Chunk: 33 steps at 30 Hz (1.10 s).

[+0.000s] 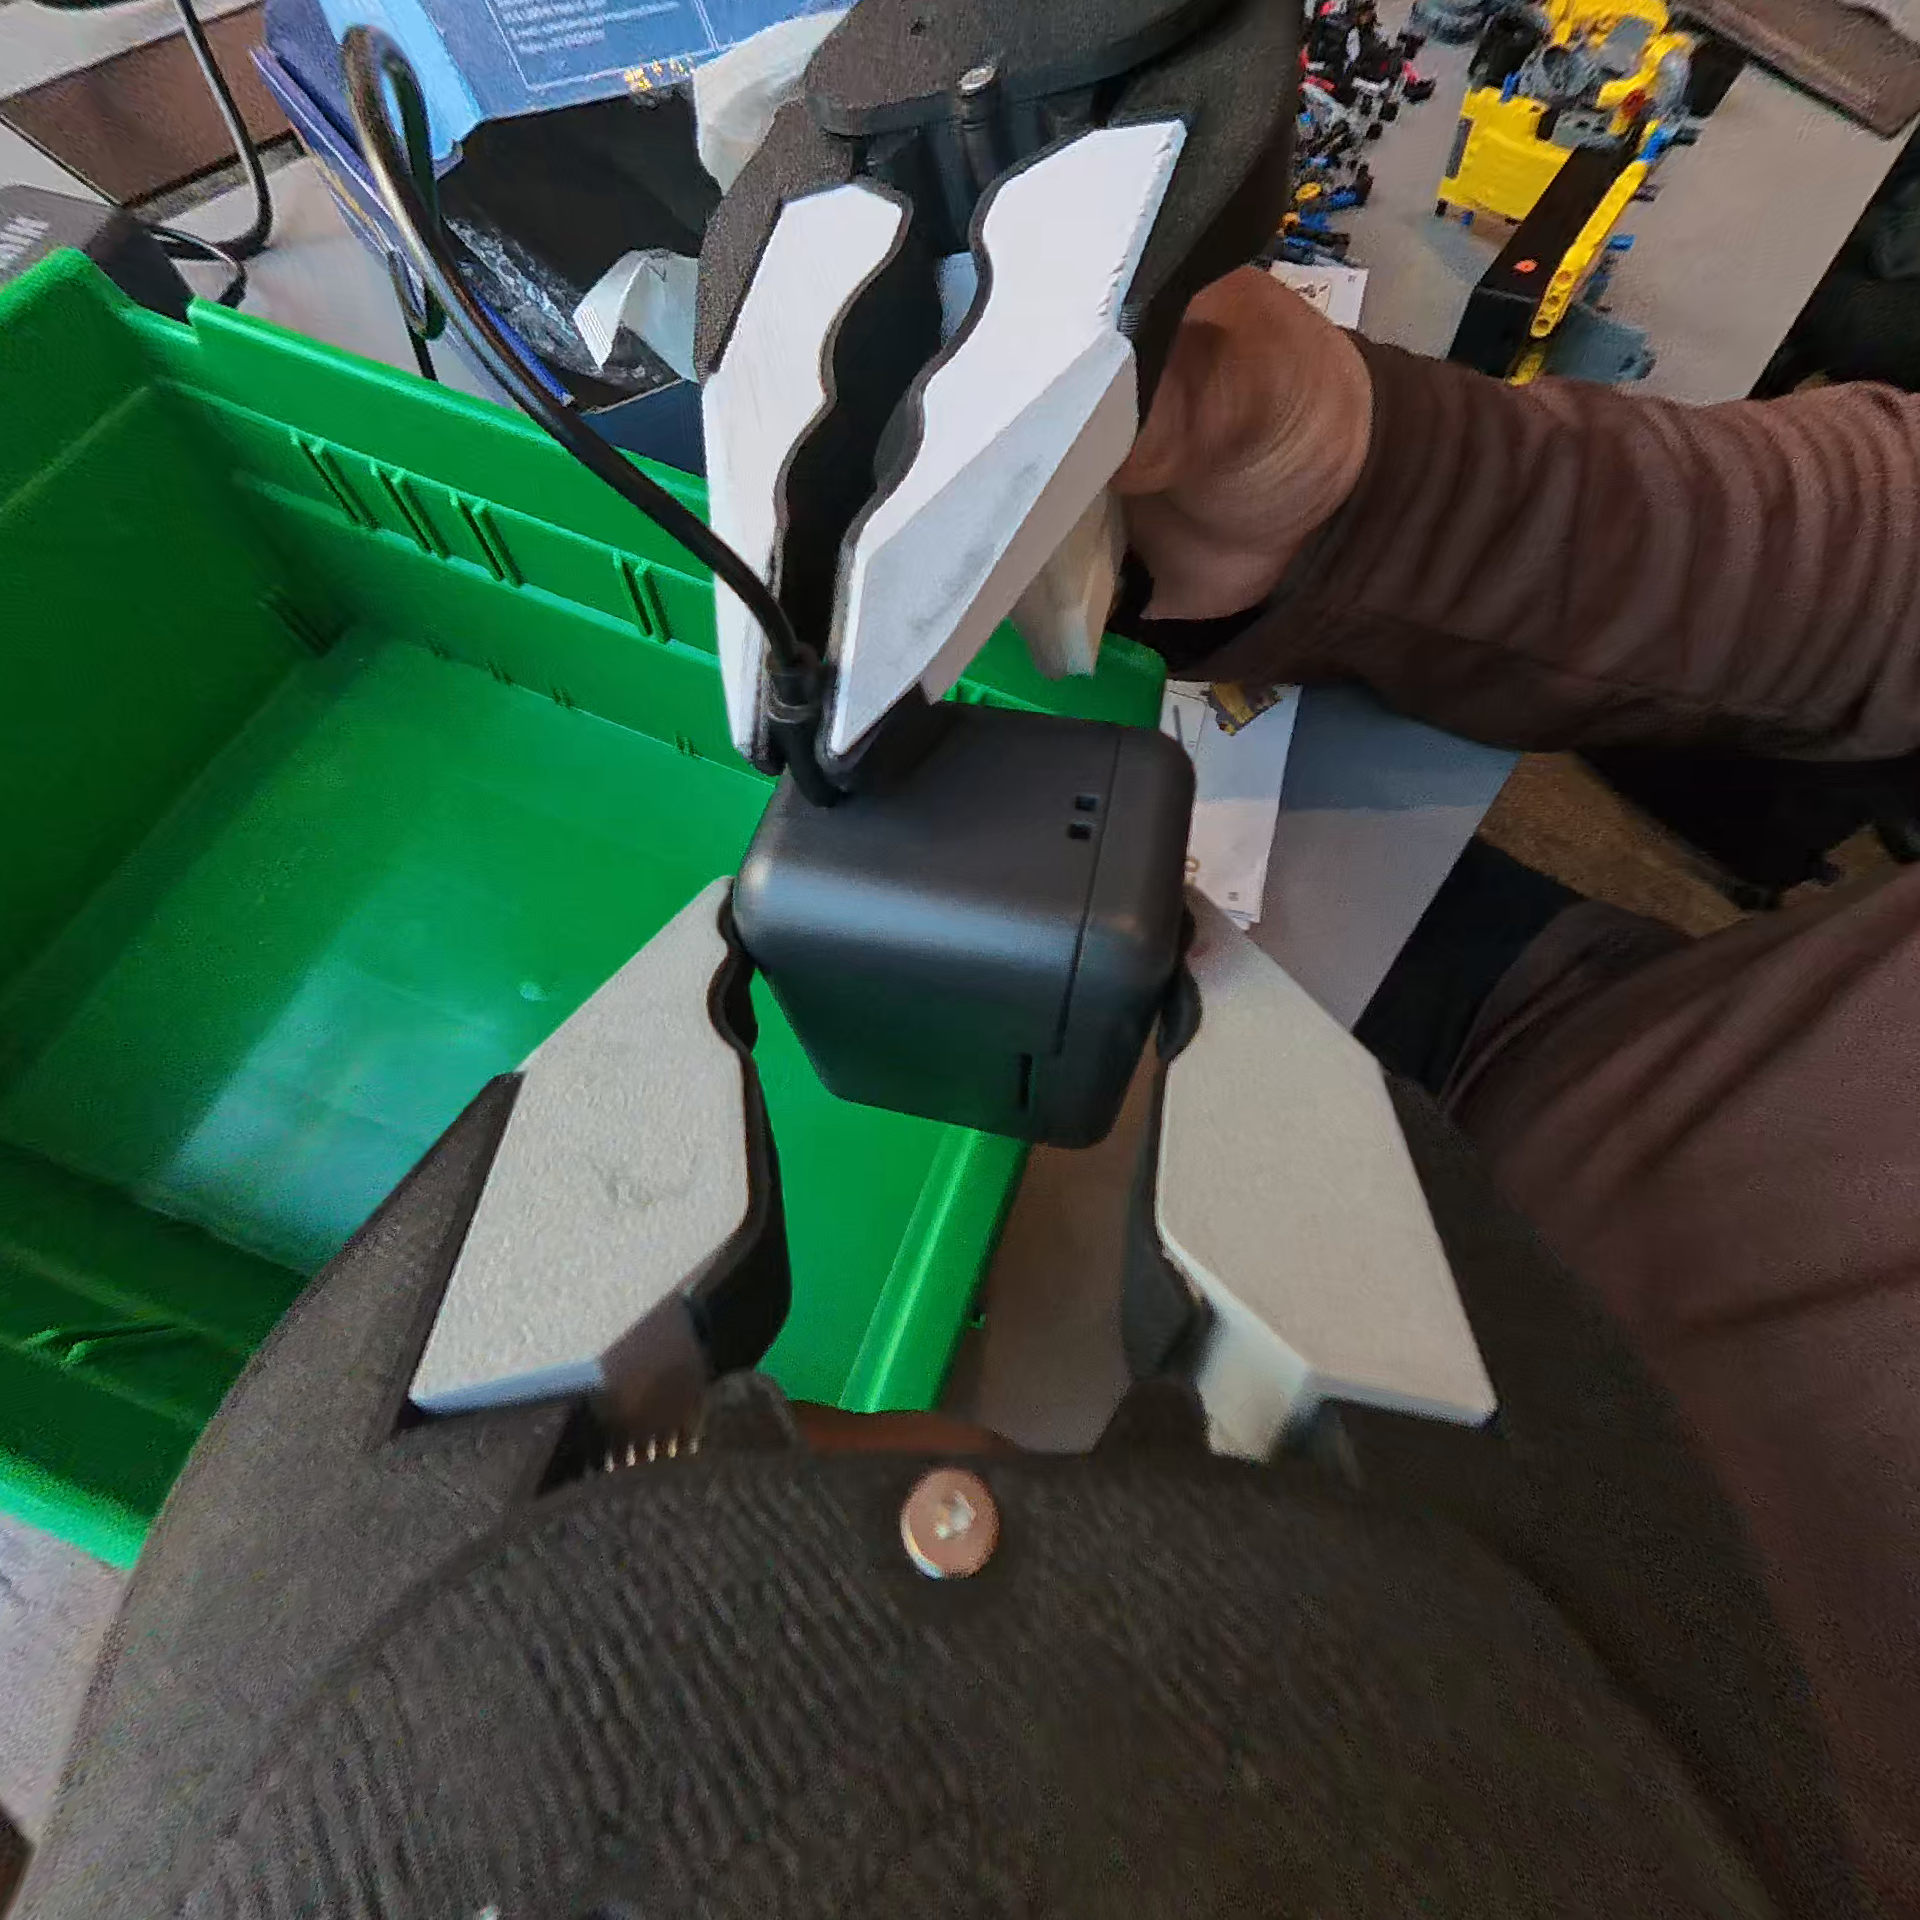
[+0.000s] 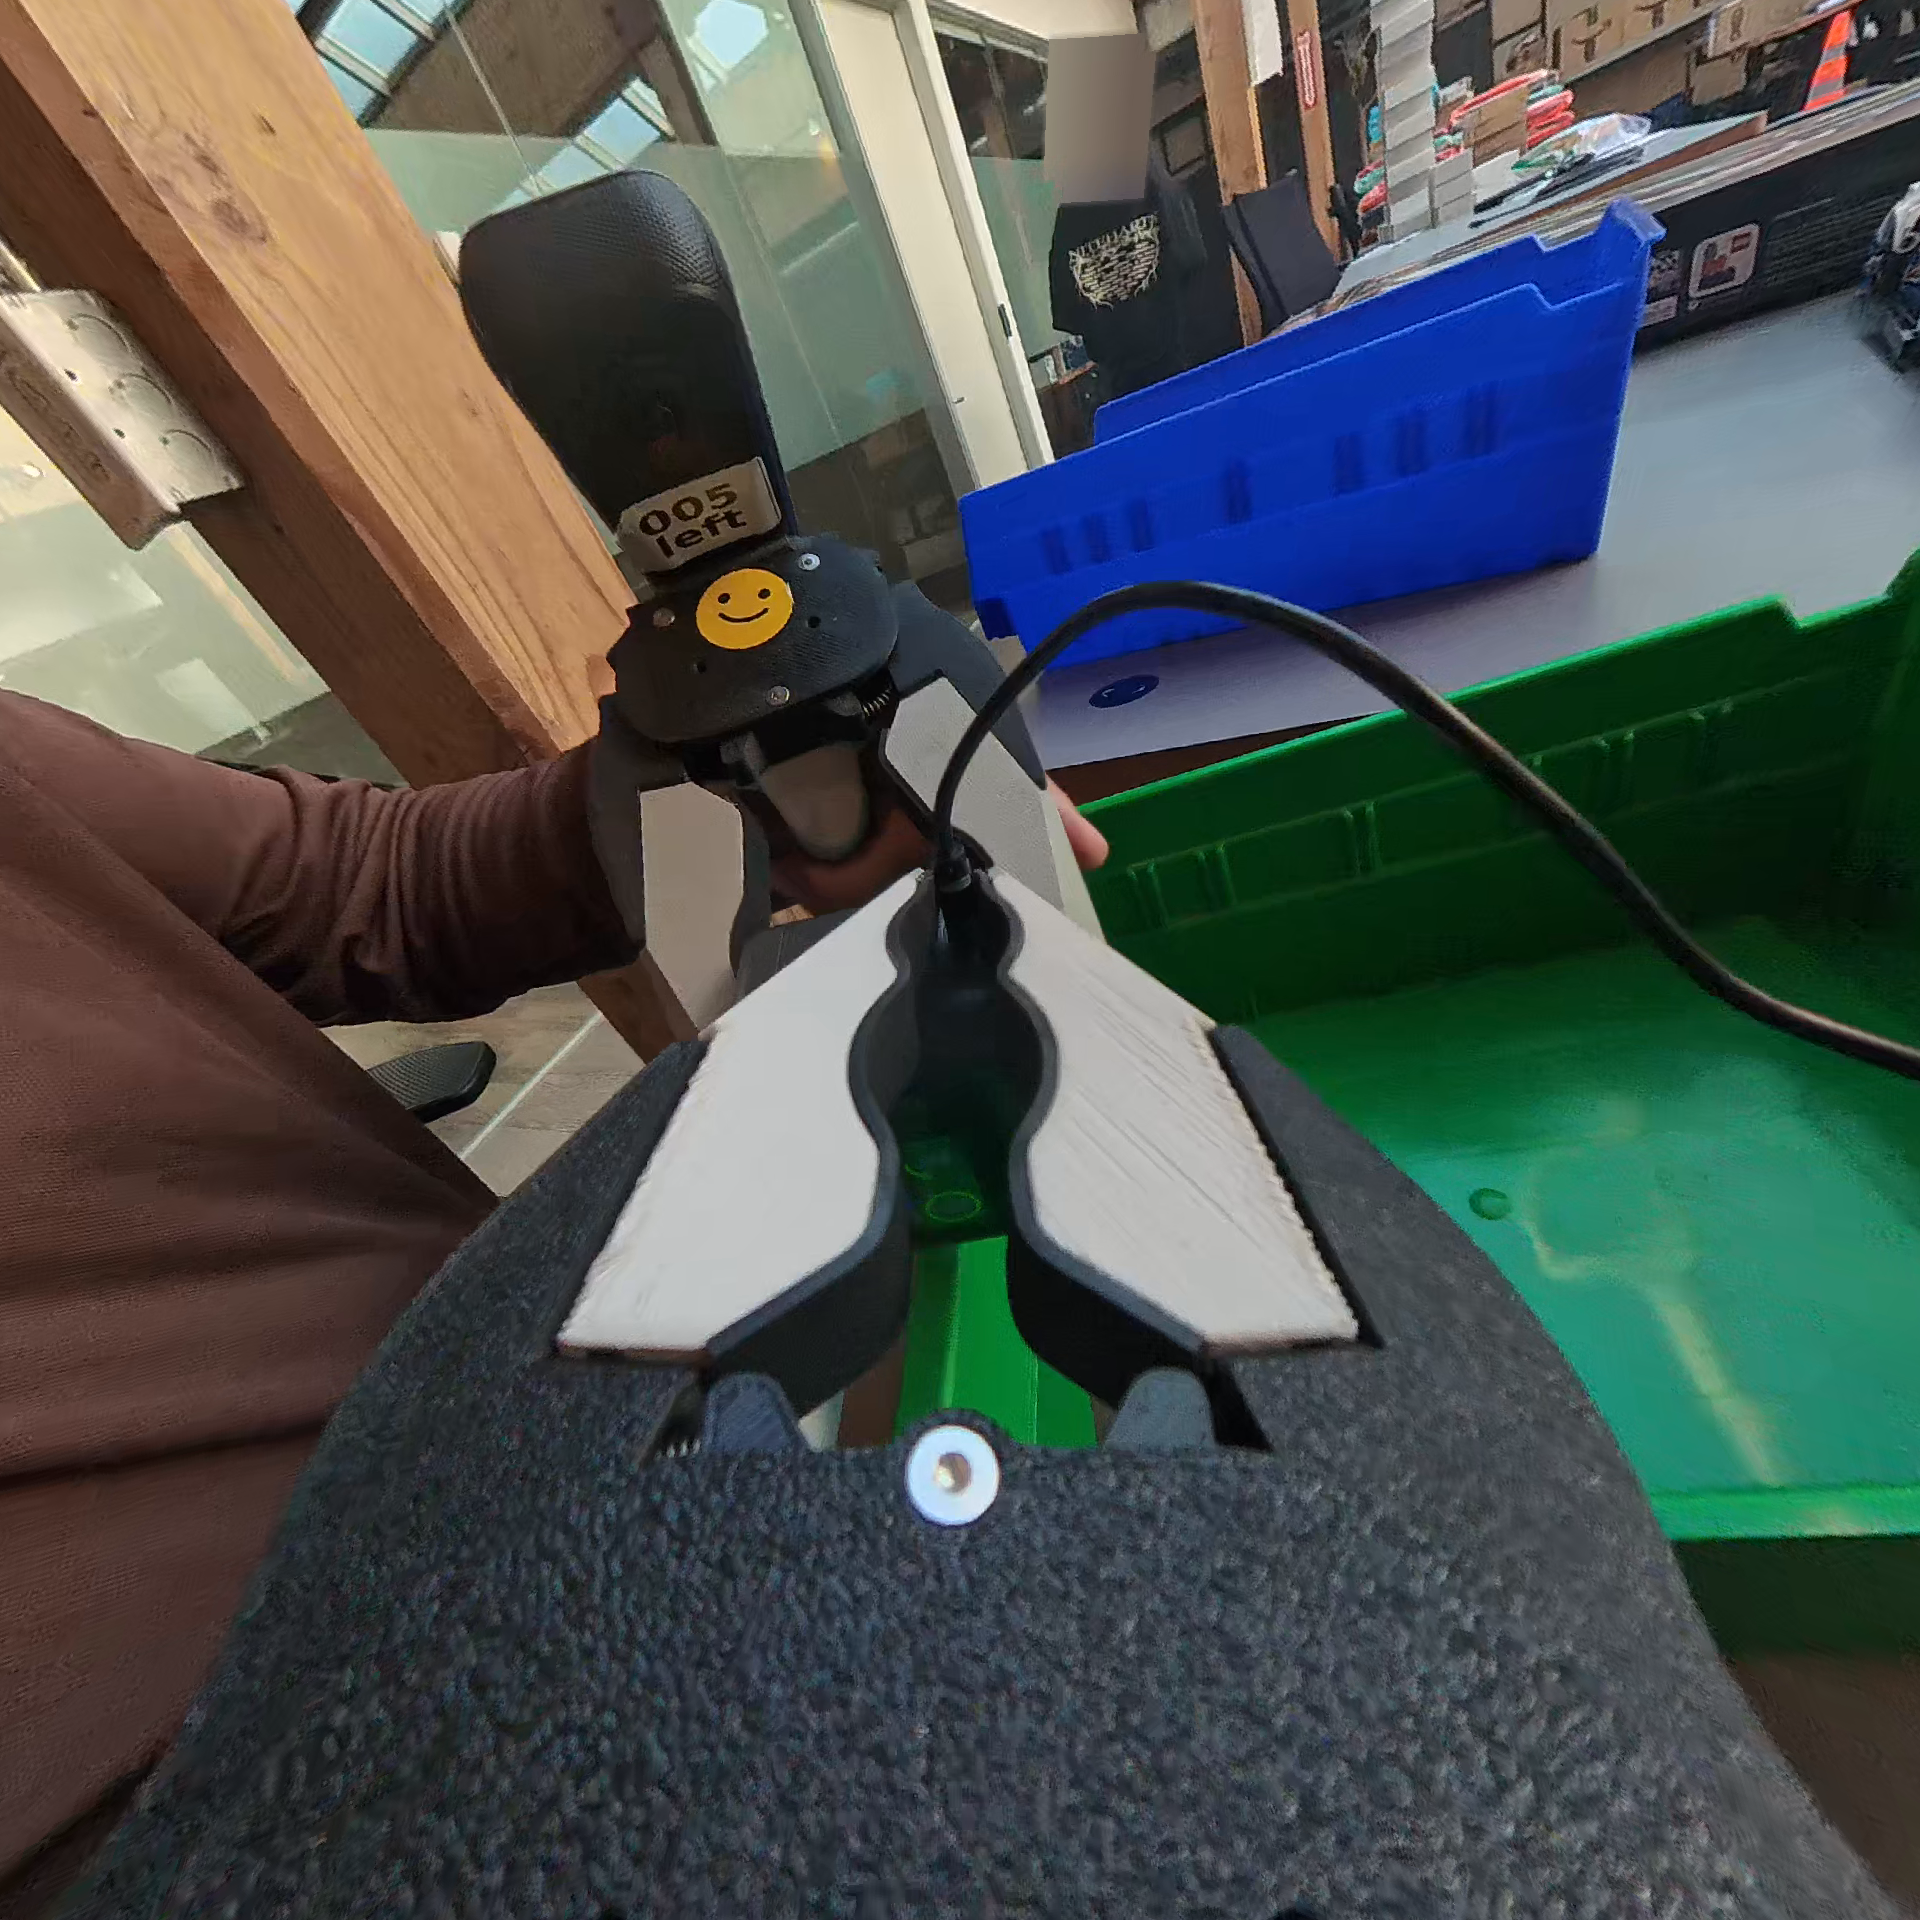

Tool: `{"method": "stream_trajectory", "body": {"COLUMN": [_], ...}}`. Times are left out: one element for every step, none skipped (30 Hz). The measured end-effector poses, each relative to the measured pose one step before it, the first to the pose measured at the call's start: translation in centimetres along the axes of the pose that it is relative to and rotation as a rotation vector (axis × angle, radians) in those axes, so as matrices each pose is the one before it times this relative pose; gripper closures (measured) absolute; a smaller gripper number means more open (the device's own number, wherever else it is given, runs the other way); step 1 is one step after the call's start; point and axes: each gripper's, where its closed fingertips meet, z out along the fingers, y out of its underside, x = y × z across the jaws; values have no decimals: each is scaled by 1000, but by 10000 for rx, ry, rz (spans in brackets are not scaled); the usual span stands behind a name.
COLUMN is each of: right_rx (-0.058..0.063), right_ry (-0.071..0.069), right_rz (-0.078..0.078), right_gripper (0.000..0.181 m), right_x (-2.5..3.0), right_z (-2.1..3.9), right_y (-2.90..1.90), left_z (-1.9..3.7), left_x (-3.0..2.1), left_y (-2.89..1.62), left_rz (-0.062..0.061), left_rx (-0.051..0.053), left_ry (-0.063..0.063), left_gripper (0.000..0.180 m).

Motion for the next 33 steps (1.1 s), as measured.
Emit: {"method": "stream_trajectory", "body": {"right_rx": [50,-13,-11,-20,-10,23,57,29,-35,-67,-63,-55,-62,-26,12,12,18,32,83,126,172,193,208,151,114,108,53,73,96,90,98,87,24], "right_ry": [-87,21,137,82,-7,-33,-7,17,72,128,146,146,125,114,87,59,37,26,56,60,35,27,-11,-63,21,108,122,161,141,101,83,50,-33], "right_rz": [71,31,-22,8,28,45,48,5,-18,-33,-55,-72,-14,35,49,57,-13,-38,32,74,65,83,73,50,30,-26,-81,-86,-37,32,38,54,23], "right_gripper": [176,175,175,176,175,175,176,176,176,176,176,176,176,176,176,176,176,176,176,176,177,177,177,178,178,178,178,178,178,178,177,178,177], "right_x": [-40,93,236,181,66,24,50,53,115,182,173,175,170,180,153,106,21,-16,47,101,77,83,10,-47,42,96,73,110,112,139,176,139,-23], "right_z": [58,36,-9,-27,-19,-28,-24,10,26,33,36,42,56,64,73,61,20,-11,9,-17,-46,-51,-23,8,20,-1,-3,-25,-35,-36,-54,-26,57], "right_y": [-17,58,57,75,61,14,-53,-11,69,110,92,83,97,66,38,8,-42,-52,-87,-122,-185,-230,-267,-201,-143,-131,-84,-94,-143,-137,-135,-139,-82], "left_z": [127,109,62,71,70,36,5,19,53,78,75,72,58,52,74,42,28,-21,-43,-27,-41,-65,-83,-78,-79,-71,-40,-34,-28,-36,-44,-77,-95], "left_x": [92,-65,-206,-139,17,118,68,43,3,-71,-70,-40,-27,-107,-147,-125,-2,84,15,-125,-114,-36,54,156,55,-42,1,1,-40,-51,-60,-35,-6], "left_y": [66,0,88,100,45,-38,-132,-105,9,67,77,32,48,36,44,19,-67,-66,-78,-93,-152,-212,-315,-243,-131,-163,-88,-89,-141,-162,-180,-203,-177], "left_rz": [-165,-177,-179,-200,-199,-214,-230,-179,-156,-185,-186,-204,-211,-167,-90,-89,-111,-75,-39,-6,39,-45,-139,-131,-108,-98,-97,-115,-69,-43,-89,-90,-76], "left_rx": [-19,40,-18,-56,-32,52,121,102,26,-28,-23,12,2,16,31,52,103,85,65,66,107,136,207,156,81,105,58,51,84,84,119,156,113], "left_ry": [82,-21,-82,-51,29,73,45,17,5,-14,11,50,76,16,-47,-45,27,78,14,-88,-93,-16,59,120,69,7,38,31,-10,-23,0,21,29], "left_gripper": [102,101,102,103,103,104,104,104,104,104,104,104,104,104,104,104,104,104,104,104,104,104,104,104,105,105,105,104,105,105,105,105,105]}}
